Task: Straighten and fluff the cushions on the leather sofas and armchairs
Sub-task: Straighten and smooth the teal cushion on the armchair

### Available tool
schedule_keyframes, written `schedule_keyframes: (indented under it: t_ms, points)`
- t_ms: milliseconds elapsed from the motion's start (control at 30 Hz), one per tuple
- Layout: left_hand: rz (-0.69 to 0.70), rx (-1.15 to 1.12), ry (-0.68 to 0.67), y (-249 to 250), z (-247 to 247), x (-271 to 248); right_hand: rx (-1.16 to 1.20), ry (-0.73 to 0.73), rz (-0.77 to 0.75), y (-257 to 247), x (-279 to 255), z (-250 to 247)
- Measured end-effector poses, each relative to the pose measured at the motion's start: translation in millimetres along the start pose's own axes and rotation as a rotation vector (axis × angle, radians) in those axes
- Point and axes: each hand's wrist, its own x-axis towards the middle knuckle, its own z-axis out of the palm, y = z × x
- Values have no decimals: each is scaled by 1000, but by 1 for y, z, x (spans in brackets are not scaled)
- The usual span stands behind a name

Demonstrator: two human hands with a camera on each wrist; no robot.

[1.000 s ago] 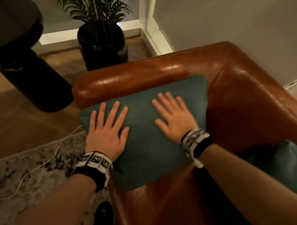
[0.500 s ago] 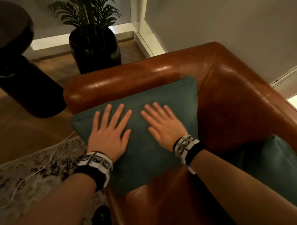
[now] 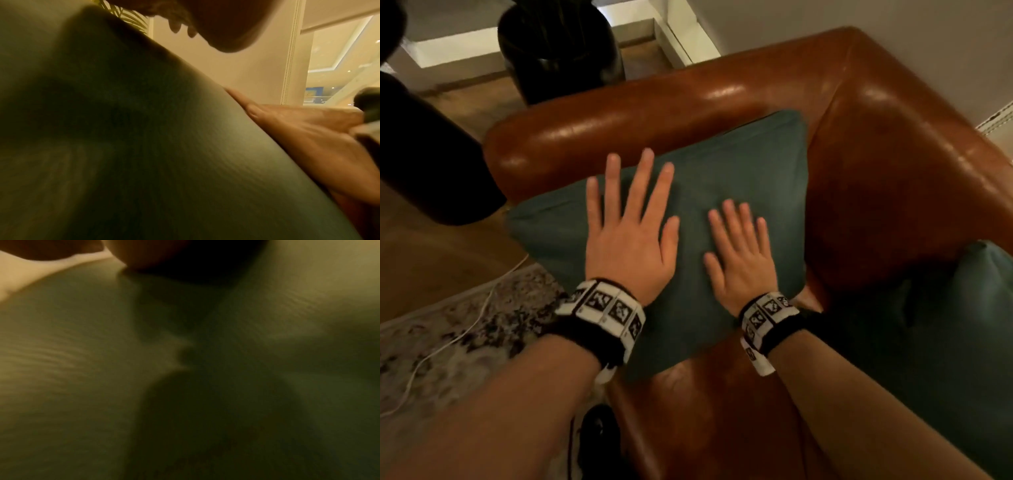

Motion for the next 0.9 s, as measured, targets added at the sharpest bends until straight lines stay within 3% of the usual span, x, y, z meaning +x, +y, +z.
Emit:
schedule_keyframes:
  t_ms: [100,167,267,400,467,533,600,633,767,833,900]
  points:
    - [-23,52,-50,-6,2,15,195,24,692,43,-22,20]
    - [94,117,-70,-3,7,11,337,-65,878,61,-37,23]
    - [453,171,-159,12,38,-25,375,-74,671,70,-33,0]
    - [967,363,-453,-8,92,-98,315,-18,421,65,10,-40]
    - [1106,448,-563,-35,107,-129,298,-10,348,63,28,-56]
    - [1139,445,-619,-55,103,-147,291,12,295,61,43,-71]
    - [1073,324,-542,-59,88,-146,265,33,224,54,55,-80]
    - [958,194,-435,-54,77,-137,248,34,164,46,61,-82]
    - [269,26,-72,-36,17,-48,132,-74,-247,-8,94,-64]
    - [4,51,-47,-47,2,-6,-16,-204,-432,-26,112,-54]
    - [-176,39,-72,-65,-5,20,-103,-304,-482,-20,134,-52]
